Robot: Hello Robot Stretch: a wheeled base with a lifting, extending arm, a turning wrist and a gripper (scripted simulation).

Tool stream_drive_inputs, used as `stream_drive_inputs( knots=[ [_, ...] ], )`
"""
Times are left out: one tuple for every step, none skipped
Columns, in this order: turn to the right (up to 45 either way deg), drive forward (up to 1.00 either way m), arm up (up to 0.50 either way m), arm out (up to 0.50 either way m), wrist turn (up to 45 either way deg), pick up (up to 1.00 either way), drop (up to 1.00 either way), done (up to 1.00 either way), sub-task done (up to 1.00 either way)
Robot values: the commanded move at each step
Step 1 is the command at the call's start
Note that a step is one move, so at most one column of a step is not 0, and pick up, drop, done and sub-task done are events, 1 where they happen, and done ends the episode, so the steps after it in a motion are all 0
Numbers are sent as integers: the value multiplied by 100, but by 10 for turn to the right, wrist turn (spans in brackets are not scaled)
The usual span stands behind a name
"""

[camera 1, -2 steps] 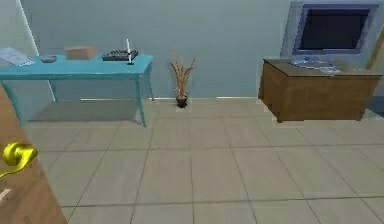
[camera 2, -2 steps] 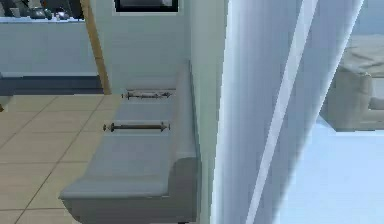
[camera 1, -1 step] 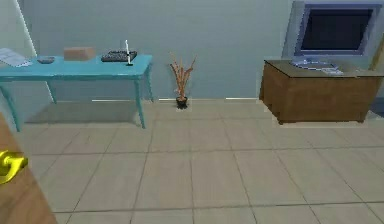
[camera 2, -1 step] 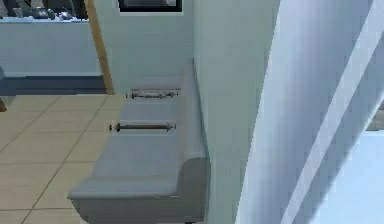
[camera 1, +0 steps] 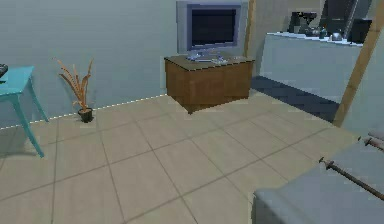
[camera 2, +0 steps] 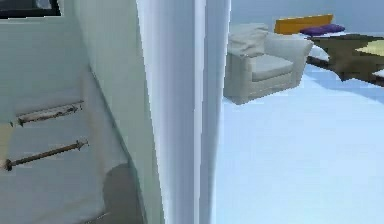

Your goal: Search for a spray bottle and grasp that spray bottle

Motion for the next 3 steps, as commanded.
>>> stream_drive_inputs(
  knots=[
    [0,100,0,0,0,0,0,0,0],
    [0,20,0,0,0,0,0,0,0],
    [330,0,0,0,0,0,0,0,0]
  ],
)
